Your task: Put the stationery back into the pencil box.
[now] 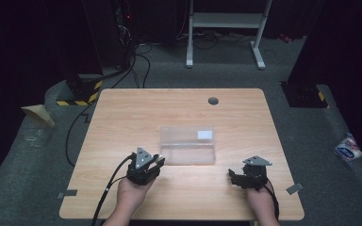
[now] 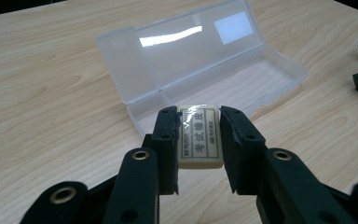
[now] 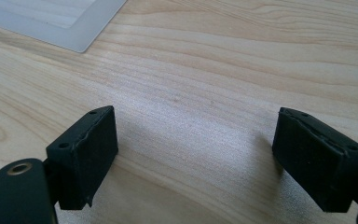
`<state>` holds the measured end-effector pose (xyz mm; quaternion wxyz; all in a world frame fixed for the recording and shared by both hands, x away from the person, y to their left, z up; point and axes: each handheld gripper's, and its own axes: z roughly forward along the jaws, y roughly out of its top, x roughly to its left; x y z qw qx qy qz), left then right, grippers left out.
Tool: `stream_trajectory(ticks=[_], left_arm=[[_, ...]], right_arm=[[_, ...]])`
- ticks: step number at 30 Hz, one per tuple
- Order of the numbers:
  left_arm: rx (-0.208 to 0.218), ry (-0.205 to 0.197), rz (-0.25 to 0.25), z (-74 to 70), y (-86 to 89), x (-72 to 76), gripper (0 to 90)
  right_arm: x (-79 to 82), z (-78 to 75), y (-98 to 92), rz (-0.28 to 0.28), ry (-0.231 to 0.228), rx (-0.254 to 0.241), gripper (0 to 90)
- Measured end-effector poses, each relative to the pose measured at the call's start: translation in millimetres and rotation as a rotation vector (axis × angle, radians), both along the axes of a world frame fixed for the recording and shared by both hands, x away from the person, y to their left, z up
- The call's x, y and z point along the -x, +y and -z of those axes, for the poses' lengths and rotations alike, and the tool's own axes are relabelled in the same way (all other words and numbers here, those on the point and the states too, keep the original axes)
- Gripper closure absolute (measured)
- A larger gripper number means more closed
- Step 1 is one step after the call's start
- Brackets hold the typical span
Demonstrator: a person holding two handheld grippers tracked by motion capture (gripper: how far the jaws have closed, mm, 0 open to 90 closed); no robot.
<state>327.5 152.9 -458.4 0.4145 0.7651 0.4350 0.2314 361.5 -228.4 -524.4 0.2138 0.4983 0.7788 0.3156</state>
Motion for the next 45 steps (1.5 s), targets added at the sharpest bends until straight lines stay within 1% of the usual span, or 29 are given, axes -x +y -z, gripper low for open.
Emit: stream_trajectory(ticks=[3, 6, 7, 10, 11, 18, 19, 22, 24, 26, 27, 31, 34, 36, 40, 42, 43, 45], left_arm=[[-0.008, -0.005, 0.001, 0.1, -0.1, -1.9, 68.0], [0.002, -0.002, -0.001, -0.1, -0.1, -4.2, 68.0], [-0.003, -0.006, 0.000, -0.6, 0.0, -4.8, 68.1], [0.002, -0.011, -0.004, -1.8, -1.3, -6.5, 68.1], [-0.005, -0.011, -0.002, -2.4, -1.1, -7.1, 68.1], [0.005, -0.001, -0.012, -4.5, -0.9, -12.3, 68.1], [0.015, -0.001, -0.020, -4.5, -1.2, -12.9, 68.1], [0.019, 0.004, -0.038, -4.3, -0.5, -15.6, 68.1], [0.014, 0.005, -0.040, -4.8, 0.7, -16.4, 68.1], [0.021, 0.006, -0.044, -4.4, 0.6, -16.8, 68.0], [0.016, 0.011, -0.047, -2.9, 0.7, -18.5, 68.1], [0.023, 0.019, -0.050, -0.7, -0.8, -22.2, 68.0], [0.032, 0.022, -0.068, -0.6, -1.4, -27.9, 68.0], [0.031, 0.019, -0.074, -0.8, -3.1, -30.3, 68.0], [0.020, 0.016, -0.069, -1.5, -8.1, -33.0, 68.0], [0.022, 0.024, -0.067, -0.7, -12.1, -35.0, 68.1], [0.015, 0.026, -0.067, -0.9, -13.0, -35.5, 68.0], [0.020, 0.021, -0.062, -1.6, -15.1, -35.6, 68.1]], right_arm=[[0.5, 0.0, 0.3, -0.003, 0.002, -0.001, 13.9], [0.4, 0.0, 0.2, -0.004, 0.002, -0.002, 13.8], [0.4, 0.0, 0.2, -0.004, 0.002, -0.002, 13.8], [0.4, -0.1, 0.2, -0.004, 0.005, -0.005, 13.7], [0.4, -0.1, 0.2, -0.004, 0.005, -0.005, 13.6], [0.4, -0.1, 0.2, -0.004, 0.006, -0.006, 13.6], [0.2, 0.0, 0.1, -0.006, 0.004, -0.004, 13.5], [0.1, 0.0, 0.1, -0.007, 0.004, -0.004, 13.5], [0.1, 0.0, 0.2, -0.007, 0.004, -0.003, 13.4], [0.1, 0.0, 0.2, -0.007, 0.004, -0.003, 13.4], [-0.3, 0.0, 0.3, -0.009, 0.004, -0.001, 13.2], [-0.4, 0.0, 0.2, -0.012, 0.003, 0.001, 13.2], [-0.6, 0.1, 0.1, -0.014, 0.000, 0.002, 13.2], [-0.6, 0.1, 0.1, -0.014, 0.000, 0.001, 13.2], [-0.7, 0.1, 0.1, -0.014, 0.001, 0.001, 13.2], [-0.7, 0.1, 0.2, -0.013, 0.003, -0.002, 13.2], [-0.9, 0.1, -0.1, -0.017, 0.000, 0.002, 13.2], [-0.2, 0.0, 0.4, -0.011, 0.004, -0.001, 13.2]])
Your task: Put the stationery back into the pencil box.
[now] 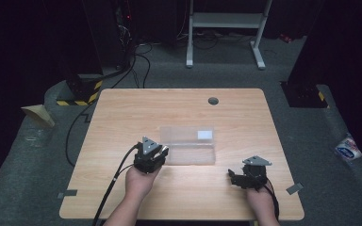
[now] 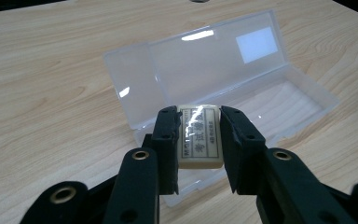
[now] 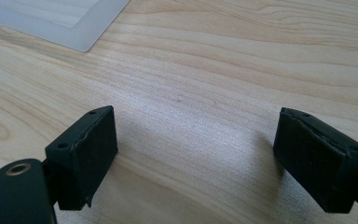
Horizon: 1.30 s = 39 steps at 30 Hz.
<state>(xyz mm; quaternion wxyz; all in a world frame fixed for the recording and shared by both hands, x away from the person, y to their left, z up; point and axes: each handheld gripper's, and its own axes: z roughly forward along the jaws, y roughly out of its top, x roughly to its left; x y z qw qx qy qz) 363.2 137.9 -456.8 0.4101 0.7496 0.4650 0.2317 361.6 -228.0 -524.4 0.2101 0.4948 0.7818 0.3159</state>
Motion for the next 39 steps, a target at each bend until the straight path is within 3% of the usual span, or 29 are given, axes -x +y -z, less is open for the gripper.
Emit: stream_trajectory(ticks=[4, 12, 17, 21, 24, 39], left_arm=[[-0.008, 0.028, -0.012, 4.7, 0.2, -5.9, 68.0], [-0.018, 0.036, -0.057, 7.2, -2.0, -14.9, 68.1], [-0.013, 0.057, -0.048, 13.2, -8.6, -20.4, 68.0], [-0.063, 0.089, -0.075, 23.9, -12.7, -29.3, 68.0], [-0.063, 0.106, -0.091, 29.7, -11.7, -32.4, 68.0], [-0.105, 0.119, -0.121, 39.5, -19.4, -35.6, 67.7]], right_arm=[[-1.1, 0.2, 0.1, -0.005, -0.004, 0.002, 12.7], [-0.8, 0.2, 0.0, -0.004, -0.004, 0.003, 12.7], [-0.5, 0.2, 0.2, -0.001, -0.002, 0.000, 12.6], [-0.6, 0.1, 0.1, -0.002, -0.001, 0.002, 12.7], [-0.5, 0.2, 0.2, 0.000, -0.002, 0.000, 12.7], [-0.6, 0.1, 0.2, -0.002, -0.002, 0.000, 12.7]])
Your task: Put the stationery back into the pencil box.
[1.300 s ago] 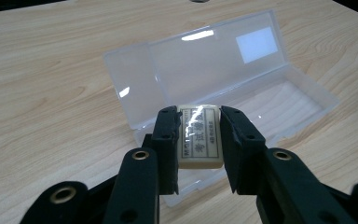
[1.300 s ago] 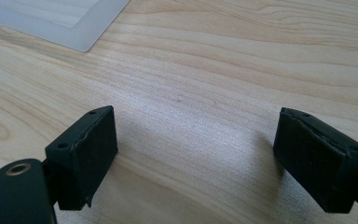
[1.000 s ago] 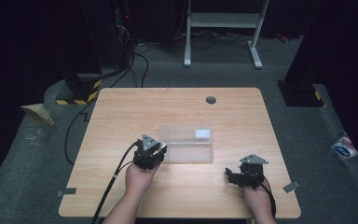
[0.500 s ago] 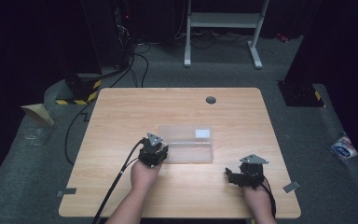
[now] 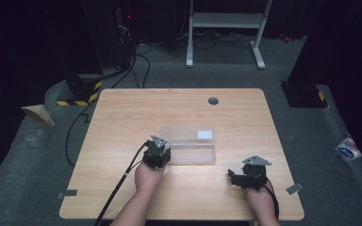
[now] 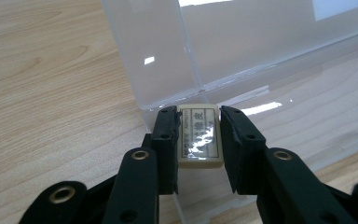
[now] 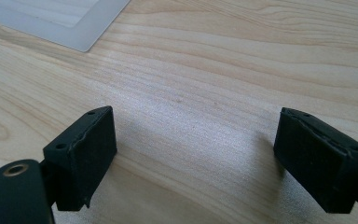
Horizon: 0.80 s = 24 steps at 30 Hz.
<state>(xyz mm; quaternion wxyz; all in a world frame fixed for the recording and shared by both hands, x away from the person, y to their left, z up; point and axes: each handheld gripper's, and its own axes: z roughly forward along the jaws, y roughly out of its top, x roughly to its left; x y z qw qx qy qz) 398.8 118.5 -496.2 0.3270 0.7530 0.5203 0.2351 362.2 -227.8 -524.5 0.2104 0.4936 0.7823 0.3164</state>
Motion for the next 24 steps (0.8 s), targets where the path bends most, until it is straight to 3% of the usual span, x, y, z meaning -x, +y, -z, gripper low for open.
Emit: stream_trajectory(ticks=[8, 11, 24], left_arm=[[-0.008, 0.002, -0.014, 3.5, -2.5, -1.4, 67.3], [-0.022, -0.023, -0.018, 1.9, -2.4, -0.1, 63.4], [0.029, -0.028, 0.006, -4.3, 1.2, 1.4, 60.8]], right_arm=[[0.0, 0.0, 0.0, 0.000, 0.000, 0.000, 12.7], [0.0, 0.0, 0.0, 0.000, 0.000, 0.000, 12.7], [0.1, -0.1, 0.0, -0.001, 0.002, 0.001, 12.7]])
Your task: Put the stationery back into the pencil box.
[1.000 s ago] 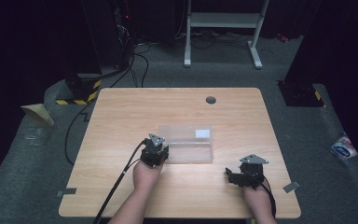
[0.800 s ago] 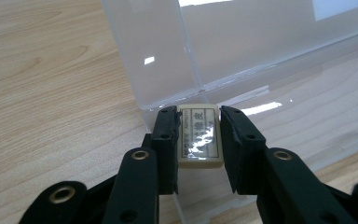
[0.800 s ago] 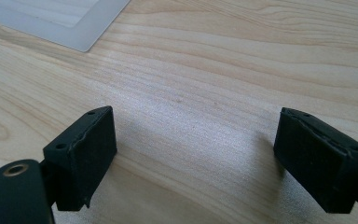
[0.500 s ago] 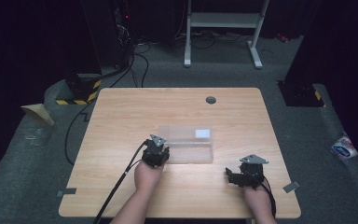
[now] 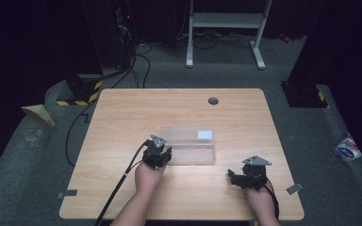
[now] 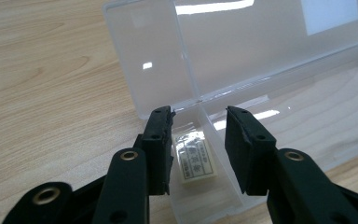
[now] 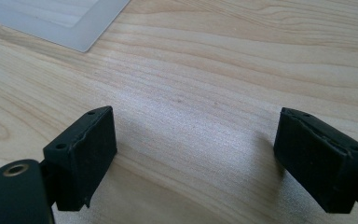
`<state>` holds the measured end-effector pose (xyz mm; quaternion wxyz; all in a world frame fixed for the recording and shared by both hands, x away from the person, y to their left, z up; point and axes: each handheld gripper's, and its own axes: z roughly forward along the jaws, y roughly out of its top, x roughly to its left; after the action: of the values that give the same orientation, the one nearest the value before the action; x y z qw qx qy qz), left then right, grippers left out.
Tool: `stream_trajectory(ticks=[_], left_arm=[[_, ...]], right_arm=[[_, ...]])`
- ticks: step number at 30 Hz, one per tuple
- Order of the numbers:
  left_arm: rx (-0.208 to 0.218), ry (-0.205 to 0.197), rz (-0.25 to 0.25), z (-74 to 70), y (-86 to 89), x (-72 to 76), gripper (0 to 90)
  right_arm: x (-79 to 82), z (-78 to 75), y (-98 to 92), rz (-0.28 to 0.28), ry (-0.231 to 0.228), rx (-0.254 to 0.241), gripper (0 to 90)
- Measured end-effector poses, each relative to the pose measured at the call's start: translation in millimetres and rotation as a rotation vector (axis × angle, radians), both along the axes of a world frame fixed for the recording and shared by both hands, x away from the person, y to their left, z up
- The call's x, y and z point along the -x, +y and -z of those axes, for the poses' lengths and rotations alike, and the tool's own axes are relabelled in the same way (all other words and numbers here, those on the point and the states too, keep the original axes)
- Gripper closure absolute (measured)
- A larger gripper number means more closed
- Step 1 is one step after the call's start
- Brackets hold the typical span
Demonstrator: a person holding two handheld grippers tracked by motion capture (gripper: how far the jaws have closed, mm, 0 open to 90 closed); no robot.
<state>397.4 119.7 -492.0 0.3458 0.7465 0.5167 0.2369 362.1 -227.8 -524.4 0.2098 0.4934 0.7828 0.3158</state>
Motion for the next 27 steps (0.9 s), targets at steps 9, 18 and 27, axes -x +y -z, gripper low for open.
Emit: stream_trajectory(ticks=[9, 18, 27], left_arm=[[0.042, -0.011, 0.080, -9.0, 18.6, 9.5, 49.3], [0.092, -0.019, 0.090, -10.4, 65.7, 25.5, 37.2], [0.051, 0.002, 0.086, 1.9, 111.4, 45.0, 23.7]], right_arm=[[-0.1, 0.3, 0.0, -0.002, -0.005, 0.000, 12.8], [0.1, 0.0, 0.3, 0.001, -0.001, -0.002, 12.8], [0.1, 0.0, 0.4, 0.002, 0.000, -0.003, 12.7]])
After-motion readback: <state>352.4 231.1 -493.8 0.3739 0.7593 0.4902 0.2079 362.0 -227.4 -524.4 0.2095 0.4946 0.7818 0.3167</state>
